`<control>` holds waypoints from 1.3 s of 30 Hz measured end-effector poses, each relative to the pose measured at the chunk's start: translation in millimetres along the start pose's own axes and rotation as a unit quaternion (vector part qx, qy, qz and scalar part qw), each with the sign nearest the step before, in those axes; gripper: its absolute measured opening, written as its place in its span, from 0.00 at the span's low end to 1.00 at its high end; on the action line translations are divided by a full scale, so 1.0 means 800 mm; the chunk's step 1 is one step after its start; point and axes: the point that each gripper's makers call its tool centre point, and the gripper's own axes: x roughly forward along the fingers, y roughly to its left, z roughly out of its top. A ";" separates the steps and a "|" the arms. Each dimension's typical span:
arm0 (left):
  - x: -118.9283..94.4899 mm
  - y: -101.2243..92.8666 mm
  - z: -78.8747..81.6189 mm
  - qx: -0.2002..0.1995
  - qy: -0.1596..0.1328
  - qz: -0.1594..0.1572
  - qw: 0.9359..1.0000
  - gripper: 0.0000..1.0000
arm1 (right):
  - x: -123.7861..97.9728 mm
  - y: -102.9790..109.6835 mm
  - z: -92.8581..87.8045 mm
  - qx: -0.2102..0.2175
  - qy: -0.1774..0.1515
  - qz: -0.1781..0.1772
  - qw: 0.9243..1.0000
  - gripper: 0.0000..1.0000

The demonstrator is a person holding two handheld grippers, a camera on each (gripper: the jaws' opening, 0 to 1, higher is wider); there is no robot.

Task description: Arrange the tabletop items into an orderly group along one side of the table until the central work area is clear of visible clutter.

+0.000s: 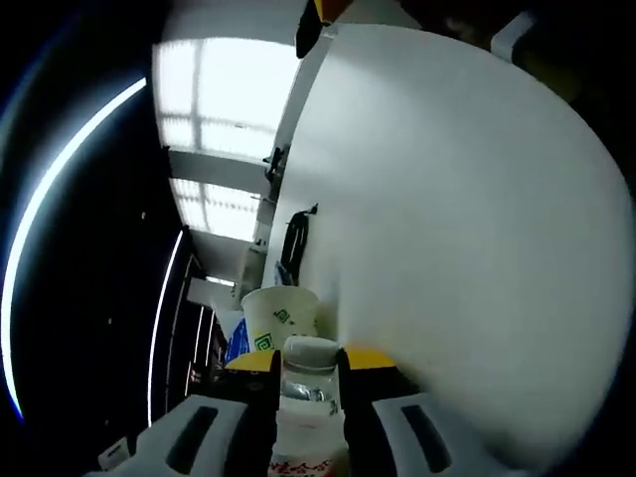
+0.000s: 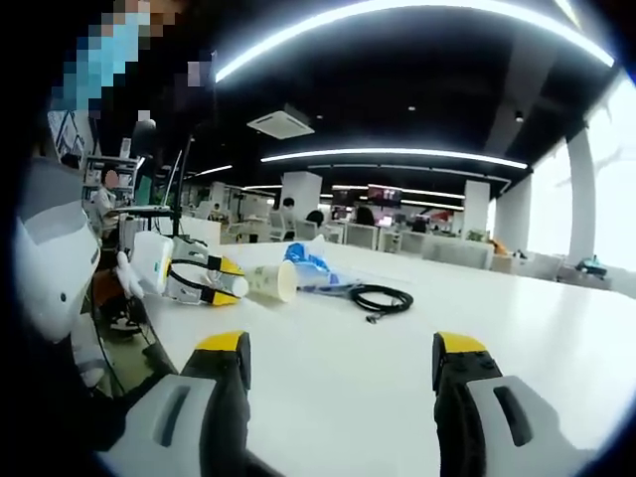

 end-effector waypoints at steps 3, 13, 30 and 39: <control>0.000 0.001 0.000 0.000 -0.010 0.012 1.000 0.21 | 0.001 0.000 -0.001 0.001 0.000 0.000 1.000 0.72; 0.000 0.010 0.000 -0.010 -0.024 0.039 0.999 0.21 | 0.003 0.002 0.006 -0.003 -0.005 0.002 1.000 0.72; -0.023 0.063 -0.005 -0.068 -0.046 0.124 0.989 0.20 | 0.005 0.007 0.008 0.002 -0.012 0.009 1.000 0.72; -0.029 0.085 -0.012 -0.117 -0.054 0.137 0.982 0.20 | 0.016 0.024 0.006 0.017 -0.018 0.029 0.999 0.71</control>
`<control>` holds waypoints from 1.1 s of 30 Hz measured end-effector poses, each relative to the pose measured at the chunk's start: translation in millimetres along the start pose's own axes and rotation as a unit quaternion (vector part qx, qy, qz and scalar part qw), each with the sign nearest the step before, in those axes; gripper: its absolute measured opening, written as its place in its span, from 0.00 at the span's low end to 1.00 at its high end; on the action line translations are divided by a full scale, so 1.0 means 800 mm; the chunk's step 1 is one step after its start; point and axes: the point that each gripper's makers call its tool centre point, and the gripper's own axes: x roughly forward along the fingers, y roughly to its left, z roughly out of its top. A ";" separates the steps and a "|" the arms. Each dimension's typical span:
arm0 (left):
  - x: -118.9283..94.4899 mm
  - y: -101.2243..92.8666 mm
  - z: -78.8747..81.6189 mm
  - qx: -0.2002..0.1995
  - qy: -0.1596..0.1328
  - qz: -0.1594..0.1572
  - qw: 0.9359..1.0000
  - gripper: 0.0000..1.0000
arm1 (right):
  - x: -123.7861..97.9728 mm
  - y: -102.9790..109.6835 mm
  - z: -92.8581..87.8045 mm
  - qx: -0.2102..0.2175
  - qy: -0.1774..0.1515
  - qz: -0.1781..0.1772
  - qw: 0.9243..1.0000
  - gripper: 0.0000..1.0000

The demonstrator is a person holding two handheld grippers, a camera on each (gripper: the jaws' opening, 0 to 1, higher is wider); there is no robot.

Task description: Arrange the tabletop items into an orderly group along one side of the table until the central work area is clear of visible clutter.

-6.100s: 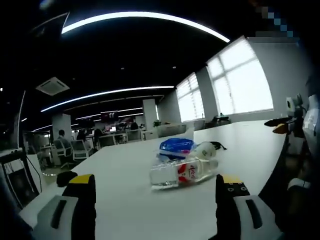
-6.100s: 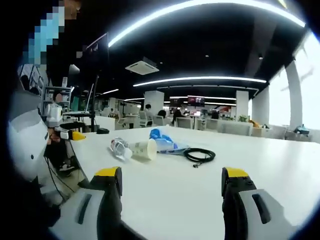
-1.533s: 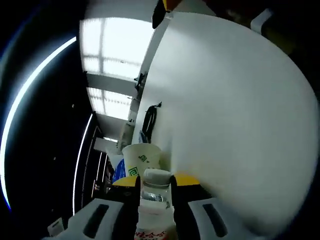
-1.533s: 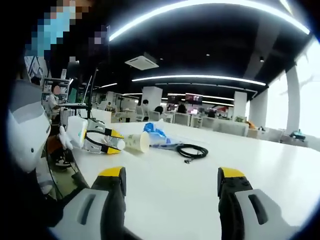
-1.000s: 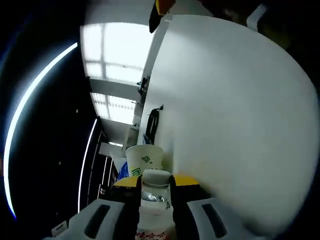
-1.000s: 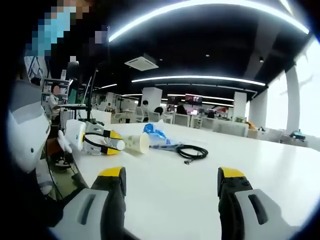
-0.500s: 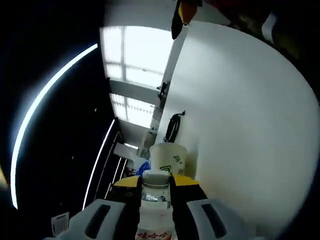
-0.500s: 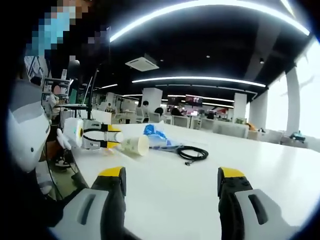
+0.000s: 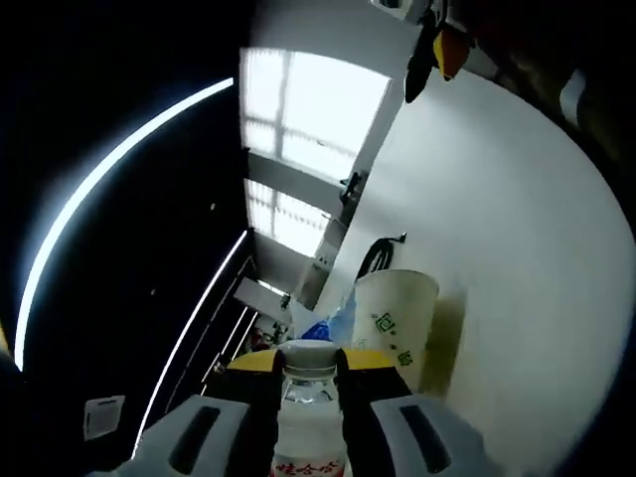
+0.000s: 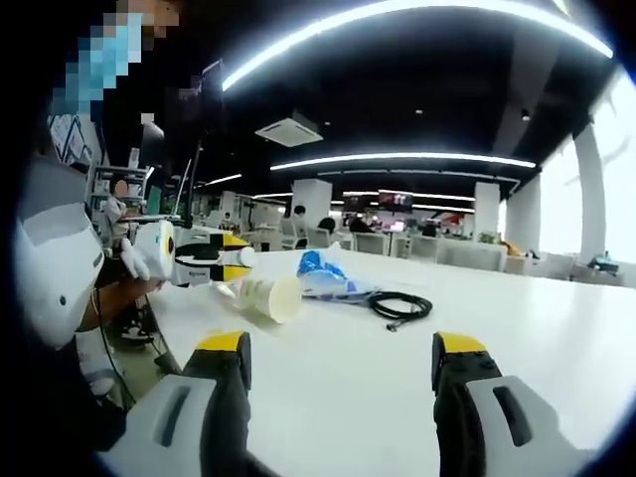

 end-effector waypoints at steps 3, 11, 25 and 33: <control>0.001 0.021 -0.004 -0.038 -0.004 0.011 0.999 0.20 | 0.018 0.043 -0.009 0.010 0.007 0.064 0.998 0.70; -0.003 0.047 -0.011 -0.074 -0.008 0.028 0.997 0.20 | 0.044 0.085 -0.020 0.017 0.015 0.112 0.993 0.70; -0.012 0.114 -0.047 -0.243 -0.029 0.081 0.966 0.20 | 0.048 0.081 -0.016 0.017 0.011 0.106 0.994 0.70; -0.018 0.144 -0.076 -0.326 -0.032 0.109 0.938 0.20 | 0.049 0.080 -0.015 0.015 0.012 0.105 0.994 0.70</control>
